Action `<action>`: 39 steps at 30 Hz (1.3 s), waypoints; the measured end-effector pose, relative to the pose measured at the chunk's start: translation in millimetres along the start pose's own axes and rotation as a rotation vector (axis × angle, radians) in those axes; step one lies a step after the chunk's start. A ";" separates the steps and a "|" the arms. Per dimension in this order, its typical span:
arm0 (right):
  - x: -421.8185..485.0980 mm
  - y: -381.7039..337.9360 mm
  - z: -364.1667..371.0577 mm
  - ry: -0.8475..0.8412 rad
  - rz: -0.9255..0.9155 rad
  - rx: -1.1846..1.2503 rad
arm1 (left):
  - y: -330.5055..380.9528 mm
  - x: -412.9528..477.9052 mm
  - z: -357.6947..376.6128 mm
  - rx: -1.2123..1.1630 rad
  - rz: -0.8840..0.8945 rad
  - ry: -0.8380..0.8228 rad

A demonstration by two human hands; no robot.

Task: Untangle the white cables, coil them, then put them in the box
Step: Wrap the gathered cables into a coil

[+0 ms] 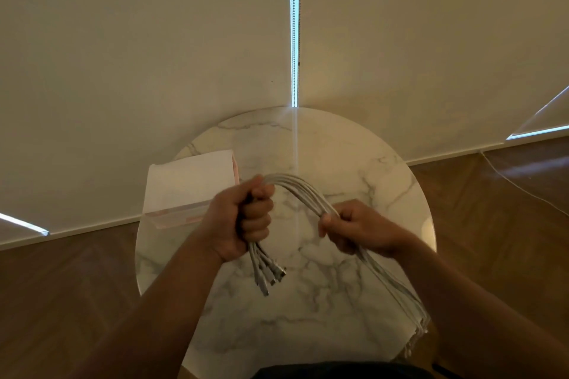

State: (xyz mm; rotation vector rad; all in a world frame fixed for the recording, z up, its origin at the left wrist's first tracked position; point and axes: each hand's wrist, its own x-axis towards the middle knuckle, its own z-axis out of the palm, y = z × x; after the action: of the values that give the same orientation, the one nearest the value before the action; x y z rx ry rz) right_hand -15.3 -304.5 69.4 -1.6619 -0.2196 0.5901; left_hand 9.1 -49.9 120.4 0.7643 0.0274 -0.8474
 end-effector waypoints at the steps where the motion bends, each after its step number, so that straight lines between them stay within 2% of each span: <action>1: -4.6 14.6 7.3 0.066 0.011 -0.084 | 8.7 -0.7 0.6 -0.018 0.059 0.037; 4: -21.7 54.6 27.7 0.322 -0.022 -0.316 | 28.0 -4.0 1.1 -0.054 0.169 0.160; 7: -26.2 67.1 37.8 0.432 -0.059 -0.552 | 30.5 -6.5 6.0 -0.068 0.195 0.213; 10: -15.7 57.4 34.0 0.547 -0.045 -0.570 | 27.4 -6.9 20.5 -0.062 0.170 0.172; 13: 5.5 28.2 25.8 0.639 -0.022 -0.510 | 17.9 -9.6 35.2 -0.005 0.097 0.055; 16: 29.0 -2.7 22.2 0.561 0.033 -0.633 | 12.1 -7.3 42.7 0.037 0.083 -0.089; 19: 38.0 5.2 30.9 0.420 0.042 -0.682 | 35.4 -7.5 50.2 -0.051 0.153 -0.195; 21: 28.1 26.8 41.8 0.393 -0.015 -0.658 | 56.8 -11.0 52.2 -0.013 0.248 -0.076; 24: 2.2 65.9 52.1 0.488 -0.028 -0.640 | 69.8 -16.0 49.7 0.025 0.344 0.088; 27: -16.0 81.5 65.1 0.541 0.005 -0.606 | 60.4 -9.7 48.8 0.002 0.361 0.139; 30: -5.8 65.1 75.9 0.512 0.047 -0.630 | 41.9 1.7 60.1 0.021 0.332 0.122; 33: 15.5 32.9 87.7 0.274 0.193 -0.683 | 24.1 15.5 75.4 0.102 0.319 0.084; 39: 10.2 -0.9 125.4 -0.057 0.261 -0.669 | 17.7 47.2 68.2 0.208 0.440 0.156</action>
State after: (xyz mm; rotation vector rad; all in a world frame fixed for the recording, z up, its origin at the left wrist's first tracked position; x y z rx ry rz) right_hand -68.5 -191.0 58.6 -2.3451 -0.2602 0.8174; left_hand 34.9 -116.2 166.6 0.9858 -0.0887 -0.3743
